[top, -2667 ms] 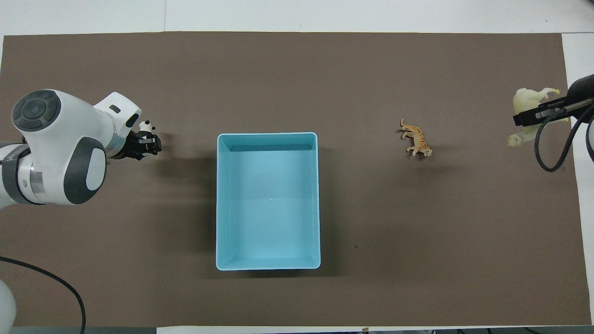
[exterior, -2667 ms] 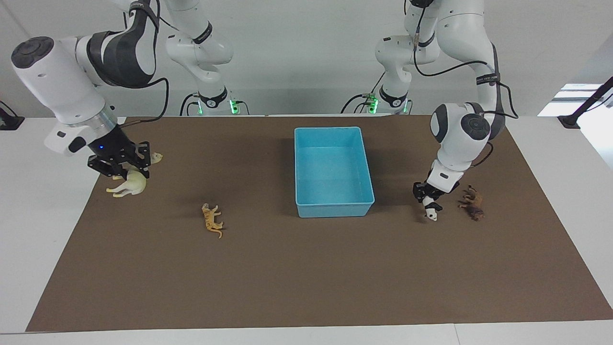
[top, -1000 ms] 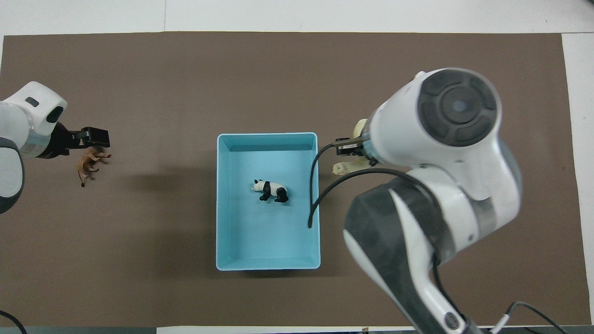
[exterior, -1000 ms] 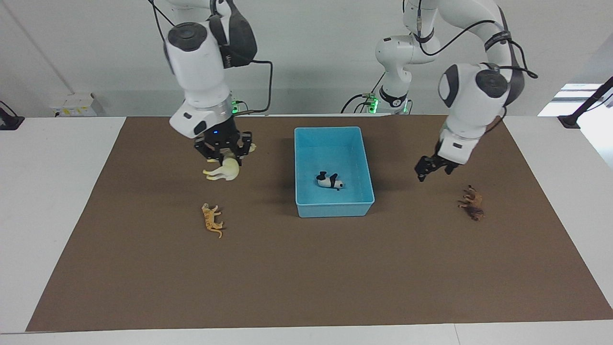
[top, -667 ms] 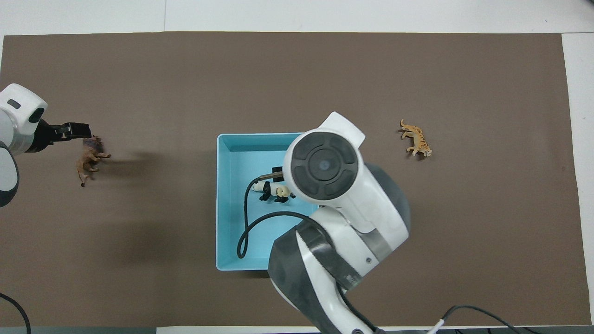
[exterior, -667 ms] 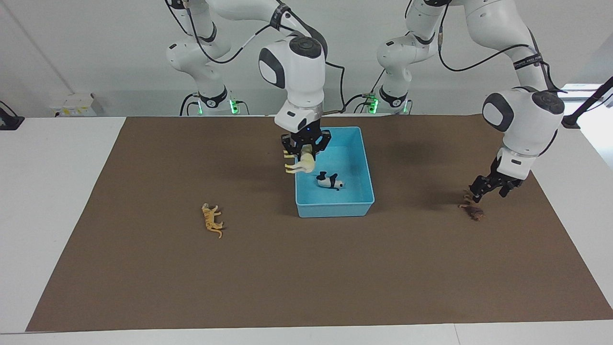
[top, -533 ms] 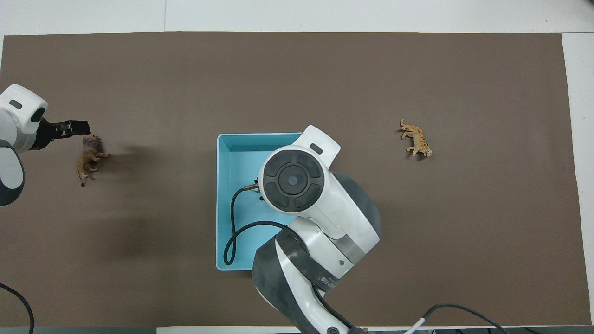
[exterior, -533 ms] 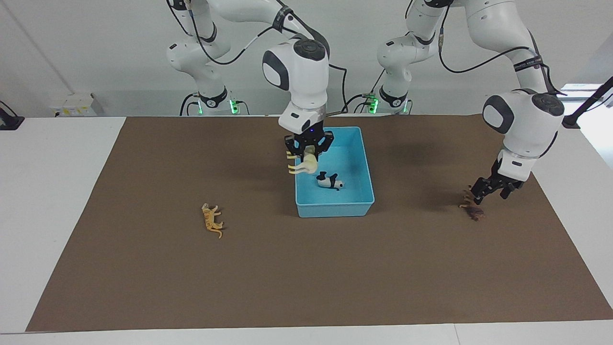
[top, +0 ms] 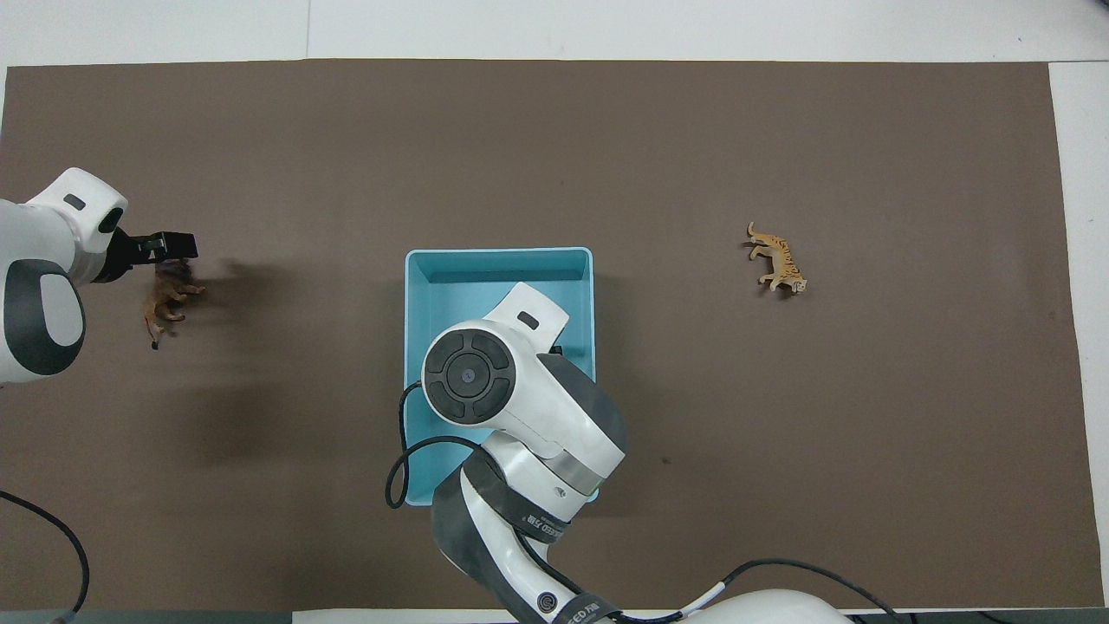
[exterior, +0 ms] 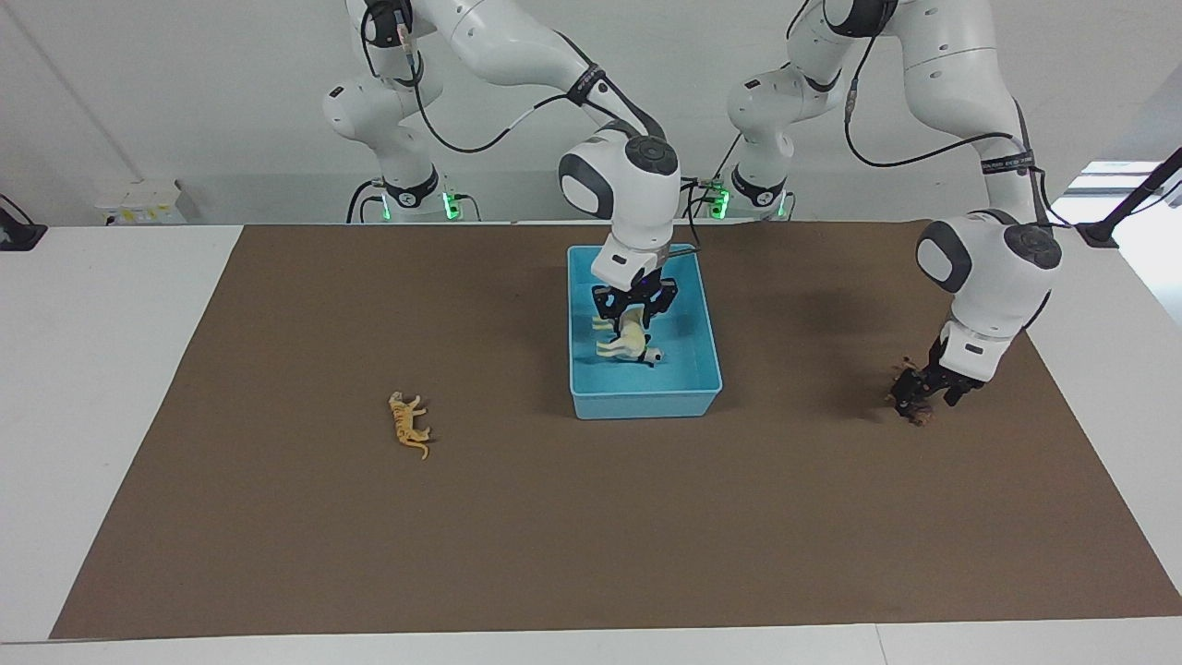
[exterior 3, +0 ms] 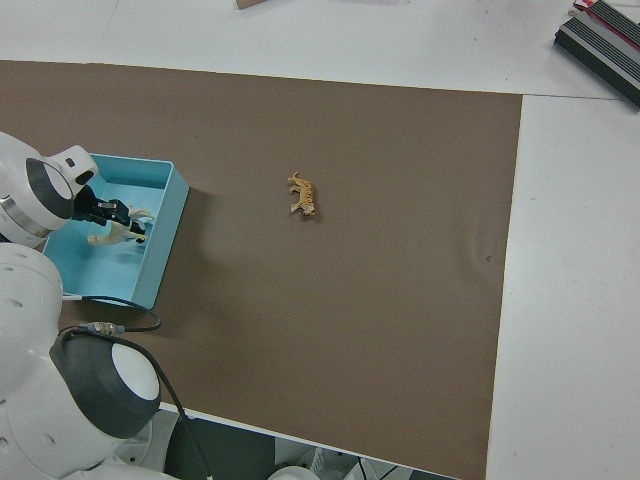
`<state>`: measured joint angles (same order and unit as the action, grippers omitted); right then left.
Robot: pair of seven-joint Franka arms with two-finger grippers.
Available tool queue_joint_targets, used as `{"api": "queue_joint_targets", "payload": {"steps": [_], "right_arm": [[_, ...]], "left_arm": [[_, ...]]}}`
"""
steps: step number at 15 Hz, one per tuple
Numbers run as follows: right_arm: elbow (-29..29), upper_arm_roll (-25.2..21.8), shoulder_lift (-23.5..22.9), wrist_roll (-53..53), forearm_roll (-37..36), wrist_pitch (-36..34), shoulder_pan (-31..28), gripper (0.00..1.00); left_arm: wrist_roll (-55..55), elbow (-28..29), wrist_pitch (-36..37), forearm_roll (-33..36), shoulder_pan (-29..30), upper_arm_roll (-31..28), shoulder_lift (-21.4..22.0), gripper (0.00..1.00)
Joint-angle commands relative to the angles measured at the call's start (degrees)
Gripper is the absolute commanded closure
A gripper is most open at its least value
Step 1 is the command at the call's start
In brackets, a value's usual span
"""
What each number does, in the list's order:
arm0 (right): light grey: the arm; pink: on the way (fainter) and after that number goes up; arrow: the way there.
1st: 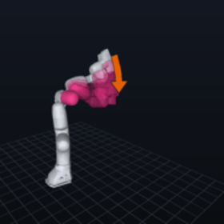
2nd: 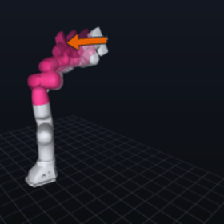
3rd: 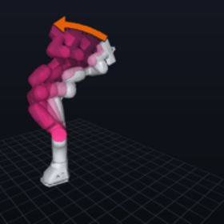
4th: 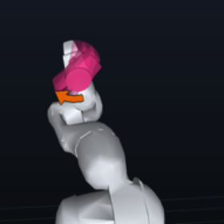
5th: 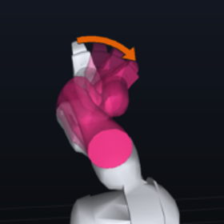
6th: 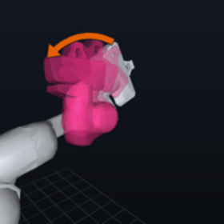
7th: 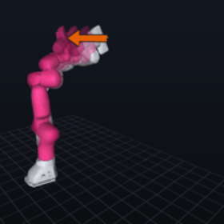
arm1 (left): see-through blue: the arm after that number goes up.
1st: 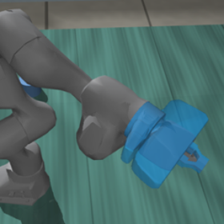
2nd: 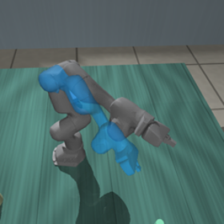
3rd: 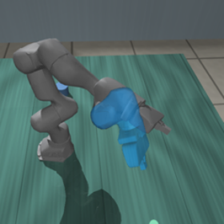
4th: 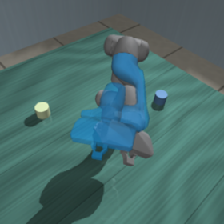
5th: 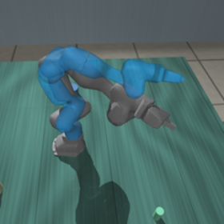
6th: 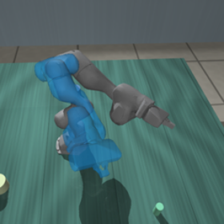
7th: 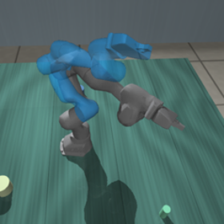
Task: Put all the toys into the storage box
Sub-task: 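Carry the cream horse into the blue box and release it with the right gripper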
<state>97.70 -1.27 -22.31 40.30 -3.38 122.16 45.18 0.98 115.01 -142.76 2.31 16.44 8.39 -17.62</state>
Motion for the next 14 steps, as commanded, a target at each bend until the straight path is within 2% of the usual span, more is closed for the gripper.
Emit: {"api": "queue_joint_targets", "payload": {"steps": [1, 4, 6, 8, 12, 14], "right_arm": [[-2.59, 0.04, 0.96, 2.33, -0.41, -4.9, -0.87, 0.0], [-5.5, -0.84, 2.61, 2.07, -0.4, -10.97, -2.54, 0.0], [-5.33, -0.67, 5.69, 0.32, -0.49, -12.56, -7.62, 0.0], [-4.98, -0.75, 7.19, -8.52, -0.41, -13.88, -12.72, 0.0], [-2.61, -0.66, 7.28, -24.87, 0.21, -13.09, -23.36, 0.0], [1.33, -0.66, 8.24, -35.94, 0.39, -8.82, -28.89, 0.0]], "left_arm": [[-0.45, -0.22, -2.08, 1.38, 0.53, 0.05, -1.36, 0.06], [-0.46, -0.31, -3.05, 1.56, 0.7, 0.05, -1.72, 0.13], [-0.46, -0.14, -3.05, 1.65, 0.53, 0.05, -2.07, 0.14], [-0.46, -0.14, -3.05, 1.73, 0.44, -0.04, -2.07, 0.14], [-0.46, 0.22, -3.05, 1.73, 0.35, -0.04, -2.25, 0.25], [-0.46, 0.48, -3.05, 1.82, 0.53, -0.04, -2.34, 0.29]]}}
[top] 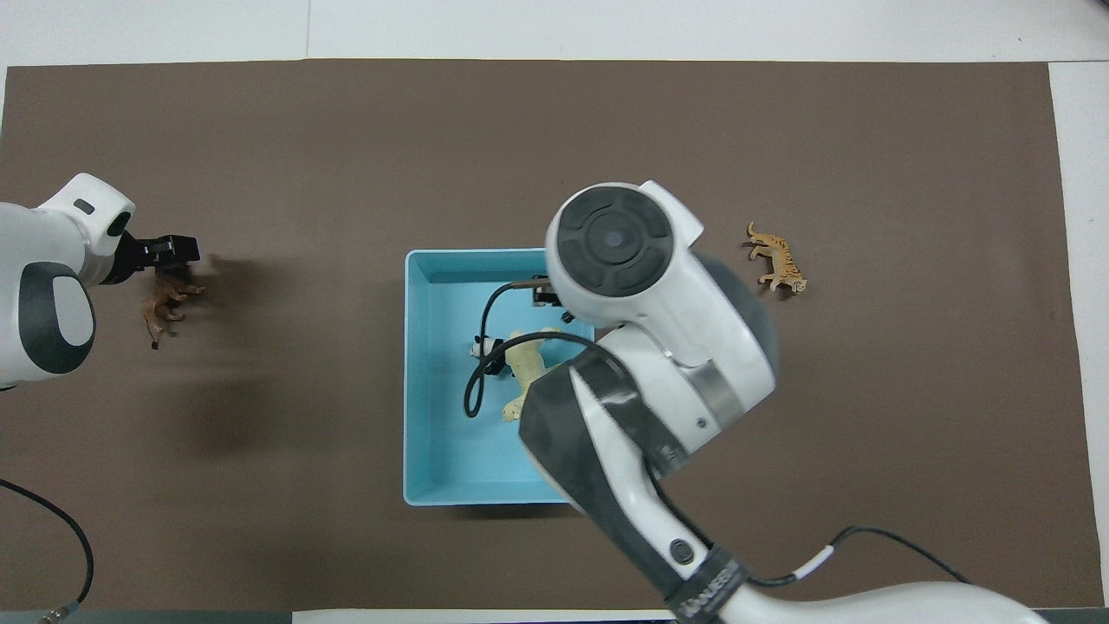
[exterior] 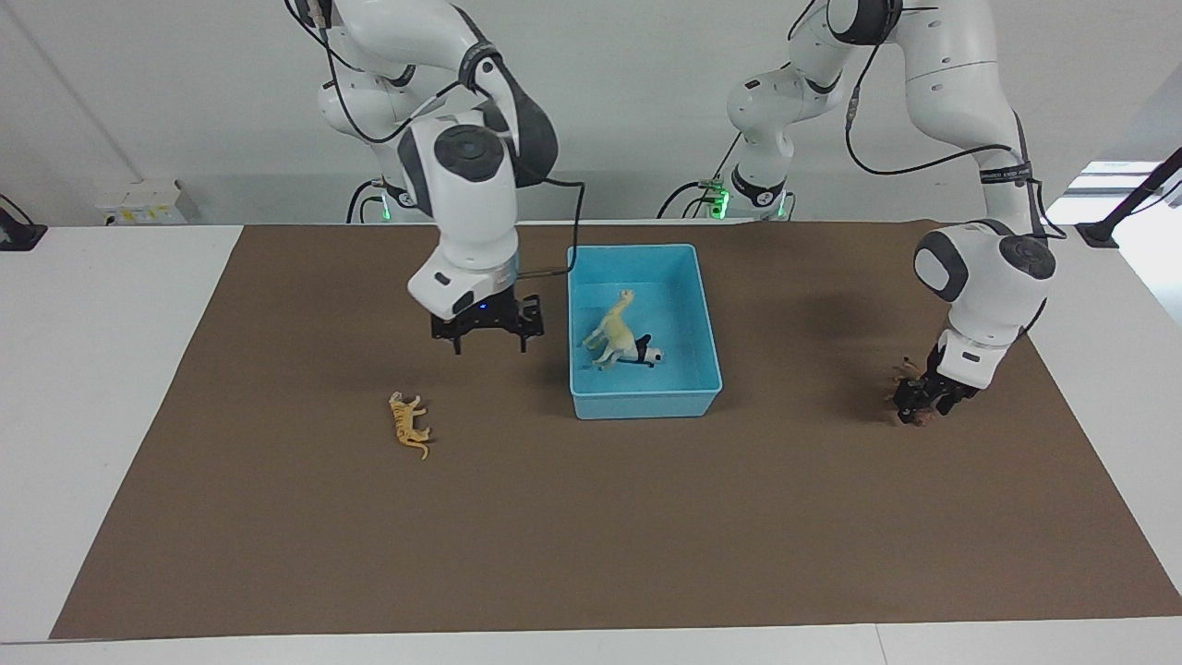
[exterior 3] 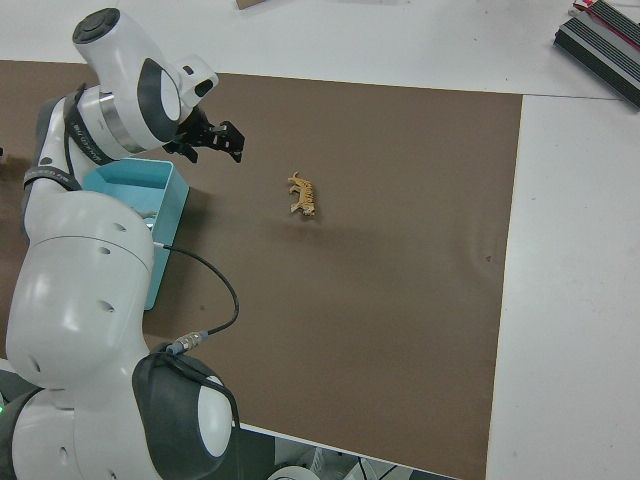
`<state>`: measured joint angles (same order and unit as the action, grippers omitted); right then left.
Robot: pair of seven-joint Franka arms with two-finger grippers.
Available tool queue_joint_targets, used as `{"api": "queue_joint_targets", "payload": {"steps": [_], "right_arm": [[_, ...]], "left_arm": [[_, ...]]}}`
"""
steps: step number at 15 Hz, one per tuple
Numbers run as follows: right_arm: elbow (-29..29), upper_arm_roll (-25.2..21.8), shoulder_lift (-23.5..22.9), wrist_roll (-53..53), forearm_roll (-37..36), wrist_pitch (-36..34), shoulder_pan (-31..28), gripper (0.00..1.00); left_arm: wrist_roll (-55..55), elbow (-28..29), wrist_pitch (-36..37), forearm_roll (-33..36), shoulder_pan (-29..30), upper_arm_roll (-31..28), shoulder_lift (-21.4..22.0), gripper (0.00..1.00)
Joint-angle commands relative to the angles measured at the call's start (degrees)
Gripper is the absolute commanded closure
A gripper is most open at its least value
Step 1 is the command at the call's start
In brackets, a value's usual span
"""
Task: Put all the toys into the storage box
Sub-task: 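Carry the cream horse into the blue box and release it with the right gripper, then grasp the brown horse with the left gripper while the right gripper reaches the dog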
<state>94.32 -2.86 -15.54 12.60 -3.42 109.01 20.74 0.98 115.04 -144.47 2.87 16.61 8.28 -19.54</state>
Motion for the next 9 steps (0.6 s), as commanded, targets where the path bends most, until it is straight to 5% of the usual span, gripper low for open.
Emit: {"api": "queue_joint_targets", "payload": {"steps": [1, 4, 8, 9], "right_arm": [[8.3, 1.01, 2.17, -11.86, 0.52, 8.98, -6.91, 0.0], [18.86, 1.01, 4.46, -19.69, 2.01, 20.86, -10.0, 0.0], [24.85, 1.01, 5.52, -30.33, 2.19, 26.07, -13.52, 0.0], [24.95, 1.1, 4.91, -31.84, 2.28, 26.16, -13.96, 0.0]], "left_arm": [[-0.45, 0.62, -1.34, 1.26, 0.35, 0.07, -0.41, 0.3], [-0.45, 0.71, -1.34, 2.31, 0.52, 0.07, -0.41, 0.41], [-0.45, -0.43, -0.2, 2.31, 0.17, 0.07, -0.41, 0.94], [-0.54, -0.78, 0.93, 2.31, -0.09, 0.07, -0.41, 0.99]]}}
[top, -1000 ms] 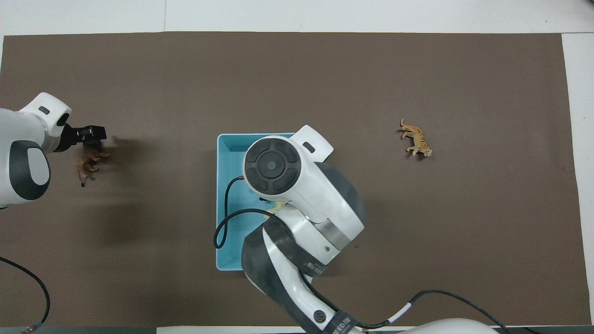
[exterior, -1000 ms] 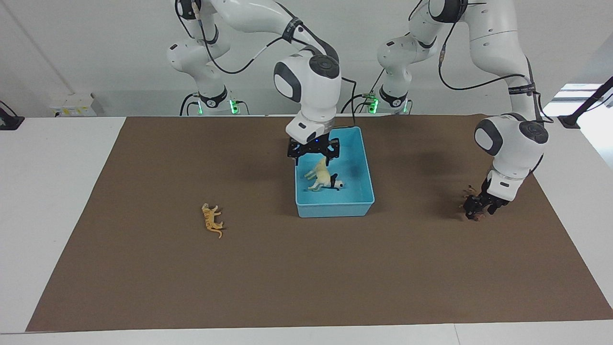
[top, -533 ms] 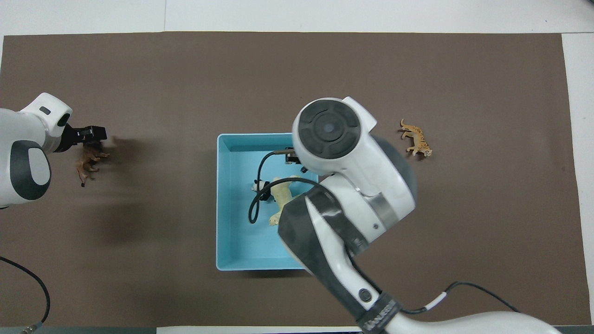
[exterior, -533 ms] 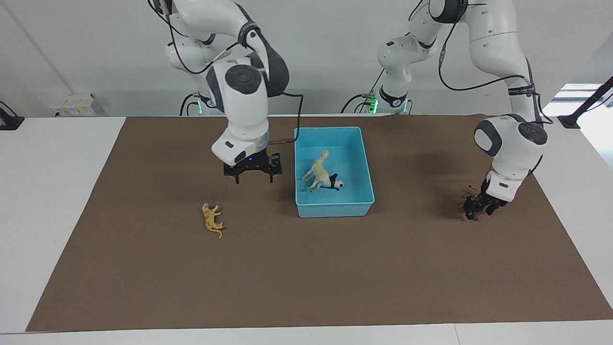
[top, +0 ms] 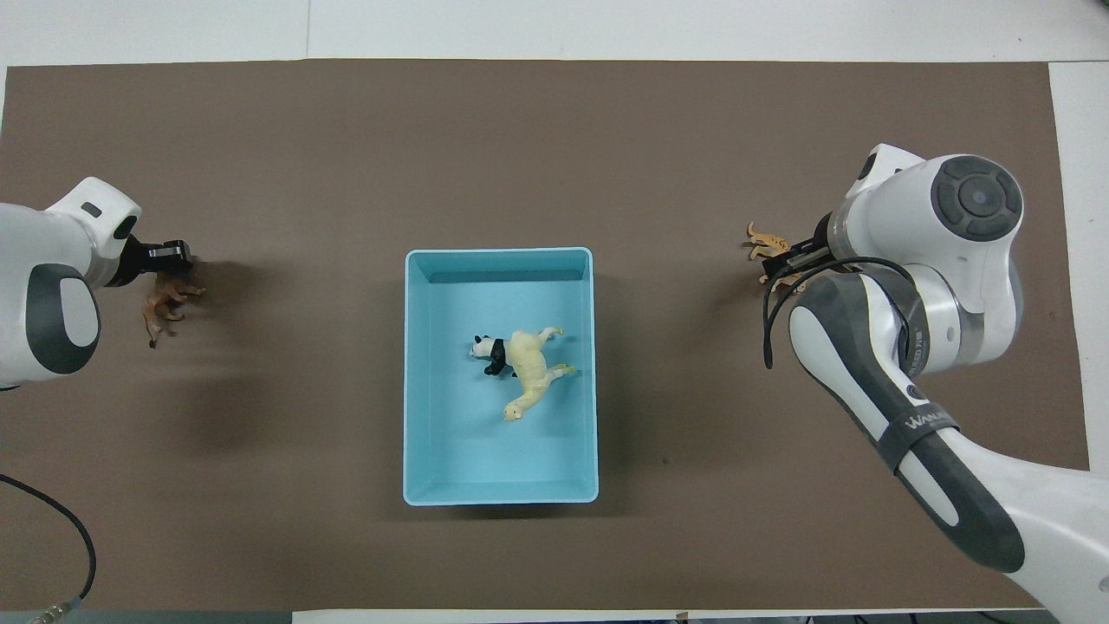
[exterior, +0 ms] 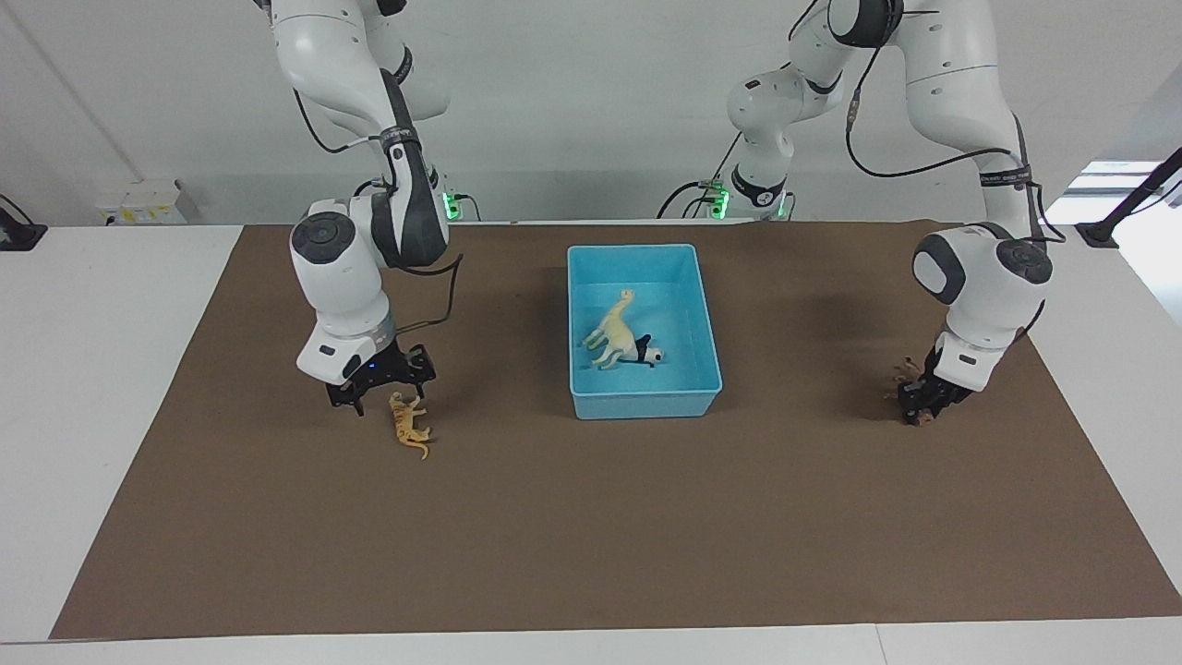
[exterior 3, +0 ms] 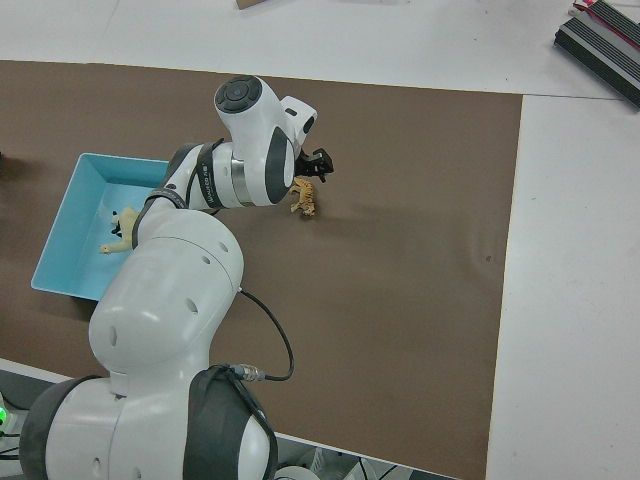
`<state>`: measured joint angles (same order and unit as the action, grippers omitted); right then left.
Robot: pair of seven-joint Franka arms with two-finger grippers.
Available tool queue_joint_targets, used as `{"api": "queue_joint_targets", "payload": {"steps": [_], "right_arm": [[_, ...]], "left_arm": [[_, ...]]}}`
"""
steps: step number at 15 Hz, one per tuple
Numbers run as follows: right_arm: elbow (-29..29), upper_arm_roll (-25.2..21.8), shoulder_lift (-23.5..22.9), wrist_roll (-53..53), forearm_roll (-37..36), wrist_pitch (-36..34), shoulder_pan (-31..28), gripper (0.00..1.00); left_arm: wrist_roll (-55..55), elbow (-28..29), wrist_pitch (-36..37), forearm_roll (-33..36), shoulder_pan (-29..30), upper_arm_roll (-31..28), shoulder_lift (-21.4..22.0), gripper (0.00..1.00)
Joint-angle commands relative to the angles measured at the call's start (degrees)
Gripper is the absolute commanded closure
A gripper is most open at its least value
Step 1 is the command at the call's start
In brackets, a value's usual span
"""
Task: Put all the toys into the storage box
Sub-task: 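Grasp the brown horse with the left gripper while the right gripper reaches the dog, then drop the brown horse into the blue box with the left gripper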
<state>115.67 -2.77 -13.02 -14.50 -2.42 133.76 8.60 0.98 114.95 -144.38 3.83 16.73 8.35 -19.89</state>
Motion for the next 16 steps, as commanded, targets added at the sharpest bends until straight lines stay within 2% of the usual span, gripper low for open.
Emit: {"api": "queue_joint_targets", "payload": {"steps": [1, 3, 6, 8, 11, 13, 15, 16], "right_arm": [[3.42, 0.92, 1.0, -5.27, 1.89, 2.37, -1.48, 0.0], [3.51, 0.92, -2.08, -5.54, 2.42, 8.08, -1.04, 0.0], [2.36, 1.27, -4.12, -5.54, 2.51, 8.62, -0.78, 0.0], [2.28, 1.27, -4.29, -5.63, 2.51, 8.71, -0.78, 0.0], [2.71, 1.27, -4.47, -5.8, 2.51, 9.5, -0.78, 0.0], [3.15, 1.27, -4.73, -5.02, 2.51, 10.81, -0.78, 0.05], [4.03, 1.36, -4.91, -3.35, 2.51, 12.22, -0.34, 0.05], [4.21, 1.27, -4.91, -3.52, 2.6, 12.23, 0.27, 0.06]], "left_arm": [[-0.71, -1.3, 1.73, 1.35, -0.29, 0.0, -0.06, 0.99], [-3.42, -5.59, 9.25, 1.35, -1.17, 0.09, 0.73, 0.99], [-13.07, -15.0, 28.05, 1.44, -7.13, 0.26, 4.06, 0.99], [-23.94, -17.3, 34.31, 1.35, -12.65, 0.61, 6.34, 0.99], [-41.08, -16.96, 36.63, 0.22, -21.71, 0.97, 8.81, 0.98], [-50.51, -14.95, 35.23, -1.45, -27.86, 1.05, 9.51, 0.95], [-53.96, -10.48, 31.38, -2.77, -32.09, 1.14, 11.18, 0.92], [-55.46, -6.54, 26.74, -3.56, -33.76, 1.14, 12.58, 0.88]]}}
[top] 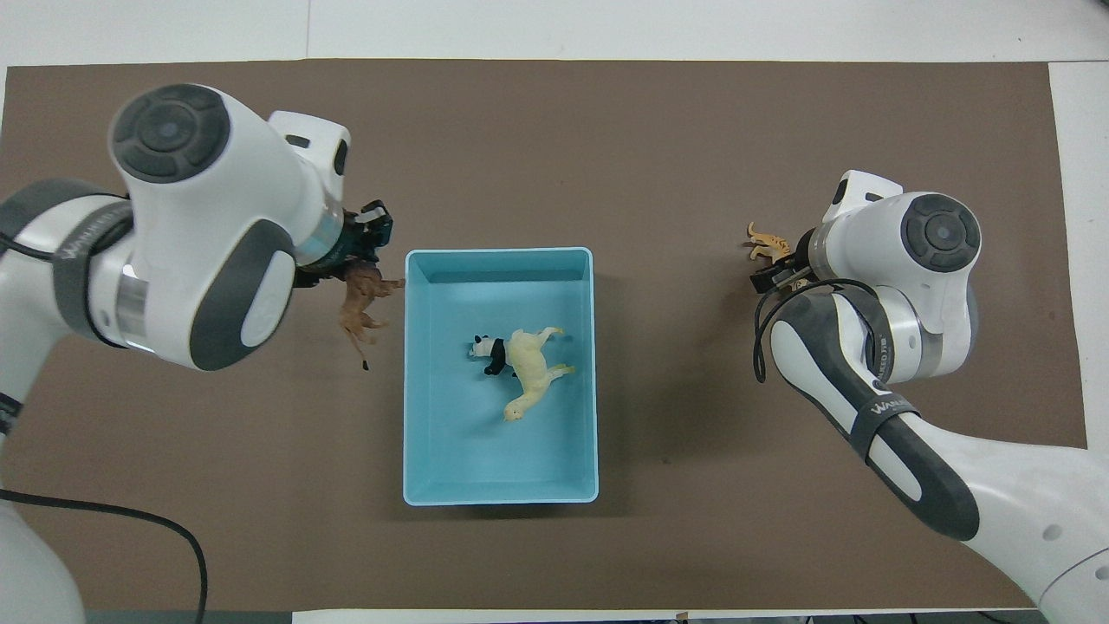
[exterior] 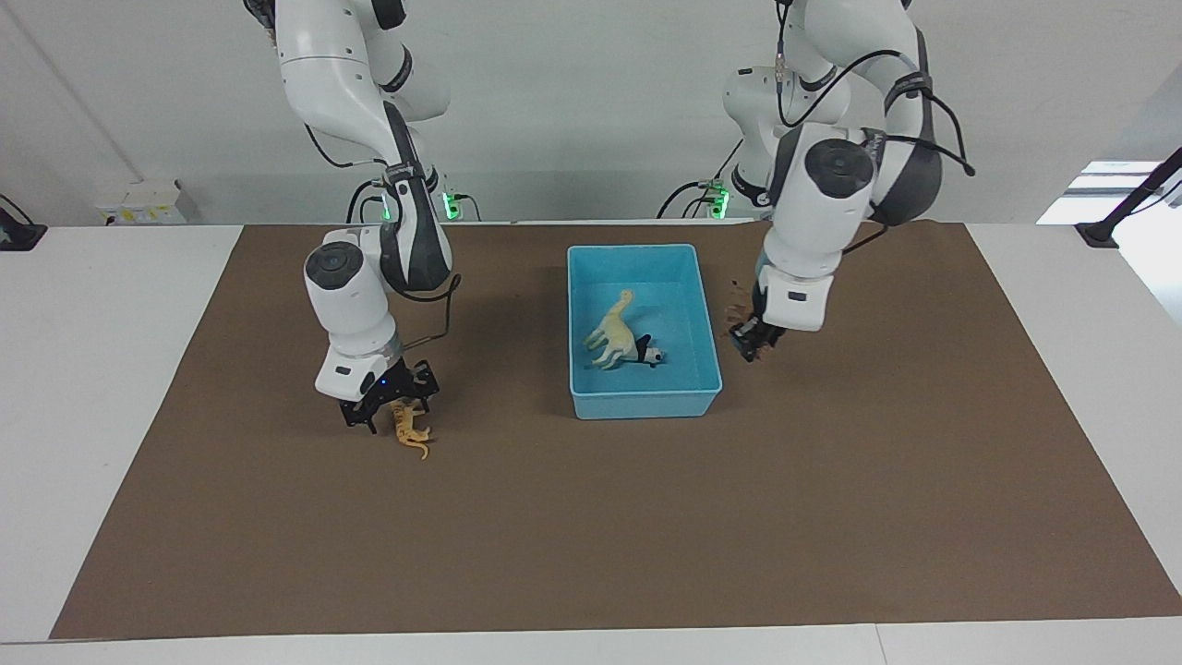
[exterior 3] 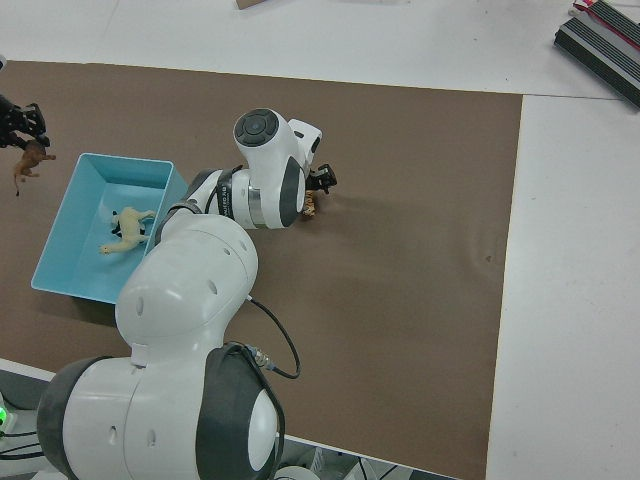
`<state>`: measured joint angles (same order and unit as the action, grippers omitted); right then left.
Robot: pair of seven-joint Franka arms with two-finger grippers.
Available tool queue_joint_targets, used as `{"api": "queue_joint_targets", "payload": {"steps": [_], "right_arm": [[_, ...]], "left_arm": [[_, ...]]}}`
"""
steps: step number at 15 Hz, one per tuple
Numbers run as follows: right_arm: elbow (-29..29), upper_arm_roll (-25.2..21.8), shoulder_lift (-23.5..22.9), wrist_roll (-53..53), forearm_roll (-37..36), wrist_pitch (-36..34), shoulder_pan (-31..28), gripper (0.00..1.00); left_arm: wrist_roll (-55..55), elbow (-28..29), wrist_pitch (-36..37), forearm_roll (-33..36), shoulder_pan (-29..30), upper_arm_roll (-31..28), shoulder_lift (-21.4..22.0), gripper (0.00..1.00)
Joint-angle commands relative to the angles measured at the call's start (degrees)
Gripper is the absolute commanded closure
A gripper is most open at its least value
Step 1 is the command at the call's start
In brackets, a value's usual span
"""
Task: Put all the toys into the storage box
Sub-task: 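Drop the brown horse into the blue box with the left gripper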
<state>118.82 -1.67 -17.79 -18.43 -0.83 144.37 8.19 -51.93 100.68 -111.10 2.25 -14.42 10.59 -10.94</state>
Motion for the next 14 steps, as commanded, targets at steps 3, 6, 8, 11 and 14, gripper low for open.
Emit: {"api": "queue_joint_targets", "payload": {"steps": [3, 6, 8, 11, 14], "right_arm": [[1.33, 0.17, -0.14, -0.73, 1.01, 1.88, 0.6, 0.47], [1.33, 0.17, -0.14, -1.61, 1.01, 2.41, 0.6, 1.0], [1.15, 0.17, -0.14, -1.26, 1.01, 1.8, 0.86, 1.0], [-1.12, 0.17, -0.05, -1.0, 0.92, -1.44, 1.03, 1.0], [-9.19, 0.26, 0.29, 1.1, 0.92, -12.49, 3.13, 1.0]], "left_arm": [[-6.86, 15.68, -14.93, -2.08, -5.71, -1.1, 6.55, 0.62], [-6.87, 13.41, -11.52, -2.08, -5.62, -1.19, 6.29, 0.0], [-6.34, 11.57, -7.66, -2.08, -5.01, -1.36, 6.98, 0.0], [1.87, 8.67, -1.33, -1.64, 1.11, -1.71, 9.97, 0.0], [16.64, 5.33, 6.93, -1.64, 8.33, -1.89, 12.69, 0.0]]}}
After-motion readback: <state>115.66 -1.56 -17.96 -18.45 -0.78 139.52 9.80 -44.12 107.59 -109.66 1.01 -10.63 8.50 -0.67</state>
